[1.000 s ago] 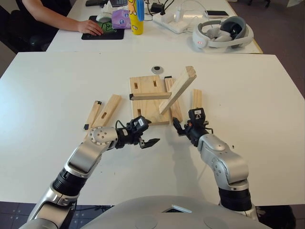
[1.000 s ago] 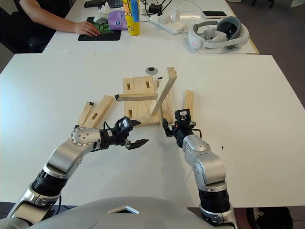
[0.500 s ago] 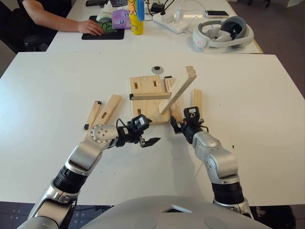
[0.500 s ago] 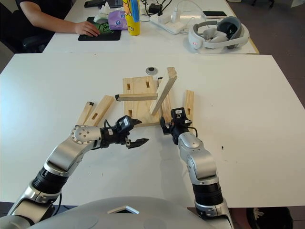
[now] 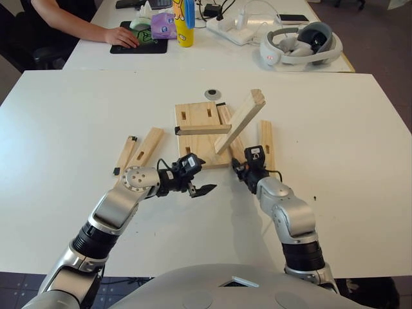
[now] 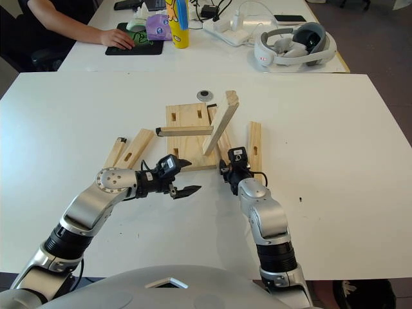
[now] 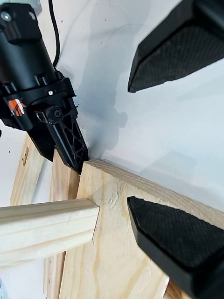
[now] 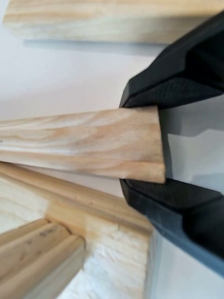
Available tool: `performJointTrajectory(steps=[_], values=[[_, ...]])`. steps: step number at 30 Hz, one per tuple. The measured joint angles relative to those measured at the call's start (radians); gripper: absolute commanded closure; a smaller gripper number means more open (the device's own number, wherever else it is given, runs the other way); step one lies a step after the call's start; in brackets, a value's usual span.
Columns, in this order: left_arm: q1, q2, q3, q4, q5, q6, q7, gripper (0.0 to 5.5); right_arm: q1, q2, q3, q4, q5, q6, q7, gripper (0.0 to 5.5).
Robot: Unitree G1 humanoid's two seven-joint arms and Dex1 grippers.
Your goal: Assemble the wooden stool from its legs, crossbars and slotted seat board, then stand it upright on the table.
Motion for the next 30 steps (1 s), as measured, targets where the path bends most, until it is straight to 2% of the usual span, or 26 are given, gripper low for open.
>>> performJointTrajectory(steps=[4,7,10,15,19,23,30], values=[[0.0,0.001,-0.005,0.001,0.013,-0.019,0.004,1.37,-0.034,-0.005,-0.064,-0.02,0.011,-0.001,0.004,3.49],[0.001,0.001,-0.009,0.001,0.017,-0.026,0.006,1.37,-0.138,-0.034,-0.134,-0.053,0.022,-0.003,0.023,3.49],[0.003,0.0,0.003,-0.019,-0.002,-0.016,0.004,1.37,-0.238,-0.106,-0.187,-0.059,0.038,-0.004,0.085,3.49],[-0.015,0.001,0.051,-0.111,-0.073,0.043,-0.009,1.37,-0.438,-0.331,-0.269,0.039,0.101,-0.041,0.318,3.49],[-0.068,-0.005,0.097,-0.192,-0.139,0.1,-0.003,1.37,-0.613,-0.619,-0.331,0.186,0.185,-0.097,0.634,3.49],[-0.087,-0.002,0.11,-0.272,-0.169,0.161,0.024,1.37,-0.721,-0.84,-0.355,0.253,0.257,-0.099,0.895,3.49],[-0.182,0.0,0.198,-0.409,-0.301,0.291,0.052,1.37,-0.816,-1.062,-0.352,0.251,0.427,-0.002,1.229,3.49]])
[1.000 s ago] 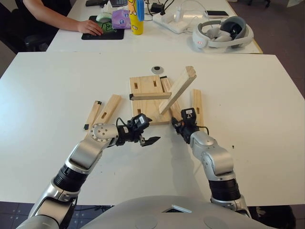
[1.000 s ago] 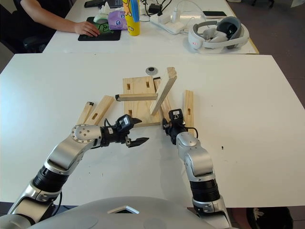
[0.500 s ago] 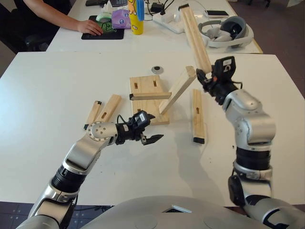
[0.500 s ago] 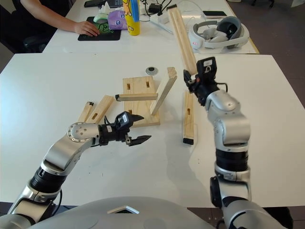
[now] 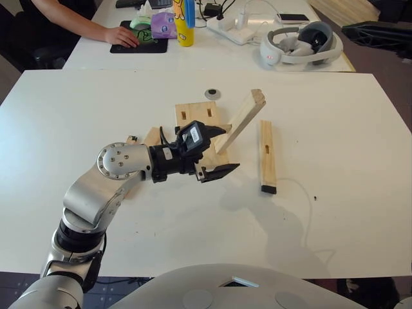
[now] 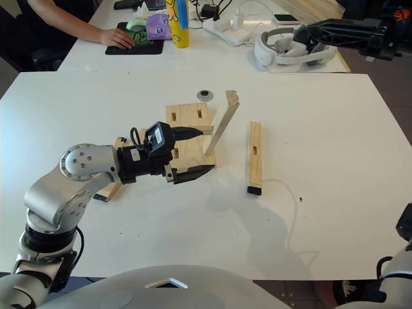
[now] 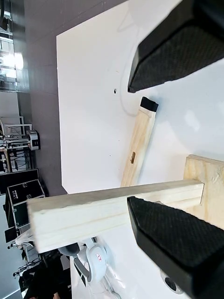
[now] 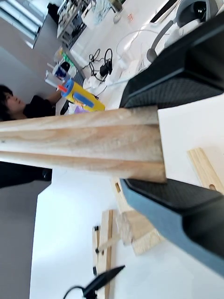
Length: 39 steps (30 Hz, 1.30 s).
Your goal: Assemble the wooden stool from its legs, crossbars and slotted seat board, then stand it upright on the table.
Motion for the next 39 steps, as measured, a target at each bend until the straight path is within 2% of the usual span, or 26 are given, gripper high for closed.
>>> performJointTrajectory(steps=[9,12,15,19,22,25,28,31,39], values=[[-0.122,-0.005,0.156,-0.069,-0.29,0.129,0.026,1.37,0.028,-0.079,0.012,-0.125,0.137,0.046,0.16,3.49],[-0.168,-0.008,0.216,-0.076,-0.427,0.157,0.042,1.37,0.065,-0.083,0.033,-0.157,0.139,0.035,0.175,3.49],[-0.255,-0.002,0.296,-0.072,-0.655,0.175,0.099,1.37,0.14,-0.085,0.059,-0.218,0.136,0.025,0.175,3.49],[-0.303,0.041,0.323,-0.059,-0.816,0.175,0.172,1.37,0.242,-0.096,0.073,-0.288,0.136,0.009,0.182,3.49],[-0.311,0.088,0.322,-0.042,-0.849,0.174,0.185,1.37,0.326,-0.108,0.064,-0.34,0.148,0.008,0.196,3.49],[-0.3,0.172,0.301,-0.037,-0.796,0.175,0.174,1.37,0.393,-0.151,0.043,-0.371,0.141,-0.02,0.228,3.49],[-0.255,0.291,0.199,-0.035,-0.628,0.174,0.131,1.37,0.428,-0.187,0.05,-0.373,0.111,-0.071,0.26,3.49],[-0.222,0.363,0.084,-0.04,-0.484,0.155,0.088,1.37,0.404,-0.201,0.126,-0.363,0.052,-0.137,0.289,3.49],[-0.22,0.337,-0.089,-0.05,-0.336,0.105,0.034,1.37,0.252,-0.17,0.372,-0.324,-0.121,-0.271,0.363,3.49]])
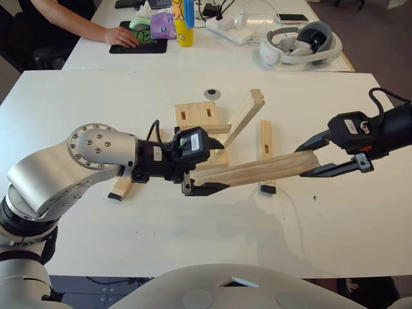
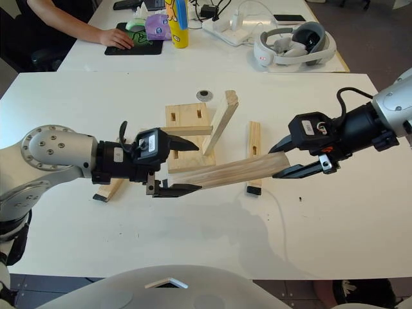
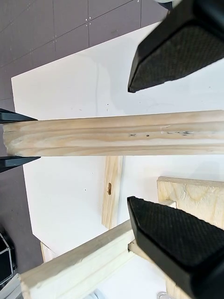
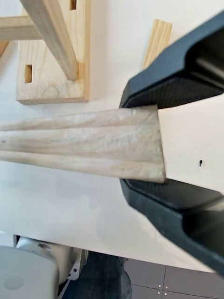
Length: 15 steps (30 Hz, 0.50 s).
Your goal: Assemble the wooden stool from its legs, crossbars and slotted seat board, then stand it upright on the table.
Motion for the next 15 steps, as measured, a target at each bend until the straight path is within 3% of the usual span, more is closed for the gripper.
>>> performJointTrajectory(steps=[6,15], values=[[-0.054,-0.107,-0.172,0.052,0.149,-0.003,0.032,1.37,-0.091,0.026,0.085,0.022,-0.025,0.0,0.005,3.49],[-0.081,-0.214,-0.293,0.126,0.312,0.017,0.079,1.37,-0.156,0.033,0.136,0.058,-0.046,-0.018,0.005,3.49]])
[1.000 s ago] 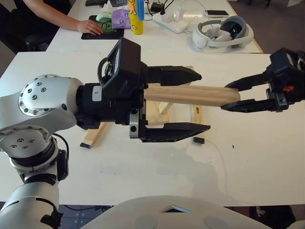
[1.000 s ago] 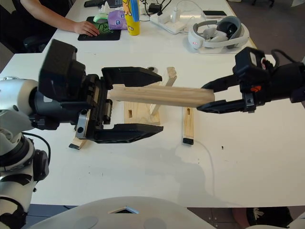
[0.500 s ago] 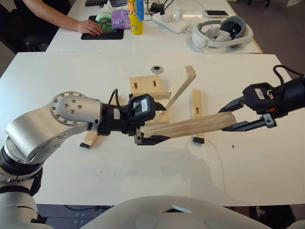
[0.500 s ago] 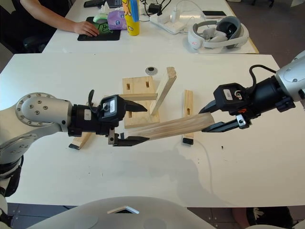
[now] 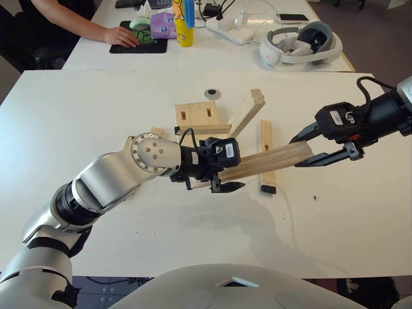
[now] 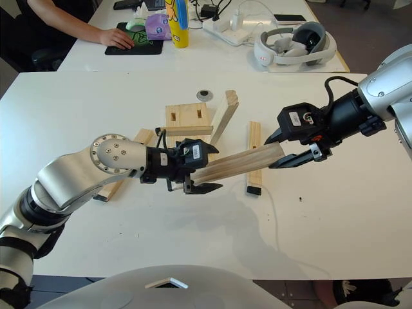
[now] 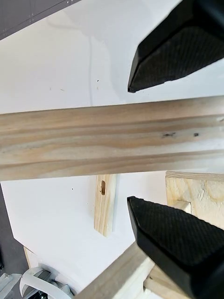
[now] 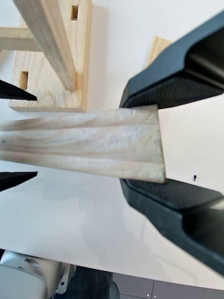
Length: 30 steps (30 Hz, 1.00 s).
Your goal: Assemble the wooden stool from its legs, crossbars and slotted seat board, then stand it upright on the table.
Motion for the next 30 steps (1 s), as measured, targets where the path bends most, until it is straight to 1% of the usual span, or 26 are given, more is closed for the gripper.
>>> performJointTrajectory(steps=[8,18,23,30], values=[[-0.003,-0.001,-0.002,0.011,0.04,-0.001,-0.015,1.37,-0.018,0.001,0.005,0.007,-0.002,-0.008,0.0,3.49],[0.063,0.004,-0.004,0.05,0.105,-0.046,-0.034,1.37,-0.136,0.007,0.004,0.008,0.106,0.031,0.0,3.49],[0.081,-0.015,-0.004,0.076,0.13,-0.065,-0.034,1.37,-0.189,0.021,0.004,0.008,0.166,0.077,0.0,3.49],[0.1,-0.057,-0.003,0.096,0.147,-0.089,-0.034,1.37,-0.212,0.051,-0.019,-0.003,0.225,0.147,-0.004,3.49]])
